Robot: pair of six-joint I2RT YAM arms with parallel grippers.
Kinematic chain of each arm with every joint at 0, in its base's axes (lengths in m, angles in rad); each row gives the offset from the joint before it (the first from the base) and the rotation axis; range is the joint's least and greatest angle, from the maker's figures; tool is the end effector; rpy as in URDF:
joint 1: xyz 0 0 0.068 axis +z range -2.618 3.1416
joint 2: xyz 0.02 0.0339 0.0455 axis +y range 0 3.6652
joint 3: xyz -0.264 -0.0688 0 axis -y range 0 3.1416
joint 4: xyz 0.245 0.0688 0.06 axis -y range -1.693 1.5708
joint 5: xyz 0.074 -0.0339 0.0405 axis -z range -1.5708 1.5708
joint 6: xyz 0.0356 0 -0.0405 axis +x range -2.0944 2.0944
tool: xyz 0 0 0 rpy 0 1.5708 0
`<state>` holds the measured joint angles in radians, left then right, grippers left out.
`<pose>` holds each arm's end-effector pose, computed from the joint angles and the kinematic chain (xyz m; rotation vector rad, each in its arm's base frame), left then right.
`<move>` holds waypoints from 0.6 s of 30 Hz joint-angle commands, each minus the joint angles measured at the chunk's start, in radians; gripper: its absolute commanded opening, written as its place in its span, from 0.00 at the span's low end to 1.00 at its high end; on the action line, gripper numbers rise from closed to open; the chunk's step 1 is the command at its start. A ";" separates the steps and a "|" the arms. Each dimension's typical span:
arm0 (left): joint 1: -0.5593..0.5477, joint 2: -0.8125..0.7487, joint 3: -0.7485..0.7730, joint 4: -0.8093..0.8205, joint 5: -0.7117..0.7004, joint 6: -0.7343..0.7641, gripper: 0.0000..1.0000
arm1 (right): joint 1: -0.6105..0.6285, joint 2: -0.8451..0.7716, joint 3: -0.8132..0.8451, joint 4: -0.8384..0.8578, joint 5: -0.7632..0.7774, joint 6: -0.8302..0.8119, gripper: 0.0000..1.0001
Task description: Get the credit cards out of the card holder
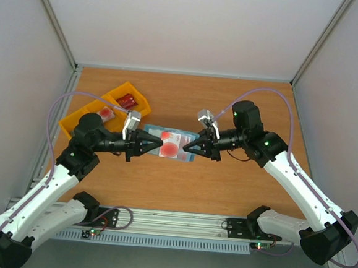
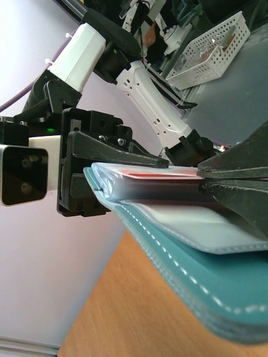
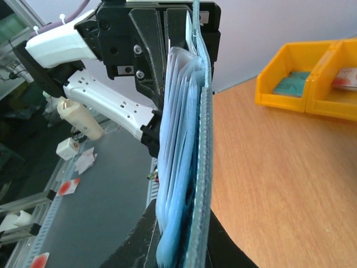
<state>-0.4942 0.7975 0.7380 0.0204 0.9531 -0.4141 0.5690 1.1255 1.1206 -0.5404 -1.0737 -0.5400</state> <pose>0.1432 -0.1101 0.3440 0.8652 1.5806 -1.4296 0.1764 0.1499 0.3634 -1.5263 1.2674 1.1348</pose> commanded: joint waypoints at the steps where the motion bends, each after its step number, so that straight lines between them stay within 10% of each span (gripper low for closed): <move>1: 0.007 -0.011 0.017 -0.030 -0.028 0.014 0.00 | -0.003 -0.015 -0.006 0.034 -0.025 0.012 0.01; 18: 0.206 0.007 0.139 -0.490 -0.178 0.360 0.00 | -0.201 -0.031 -0.076 0.070 0.147 0.173 0.01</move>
<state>-0.3099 0.7834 0.7704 -0.2790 0.8318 -0.2489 0.3801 1.0870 1.0294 -0.5011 -0.9382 -0.4072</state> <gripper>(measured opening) 0.009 0.115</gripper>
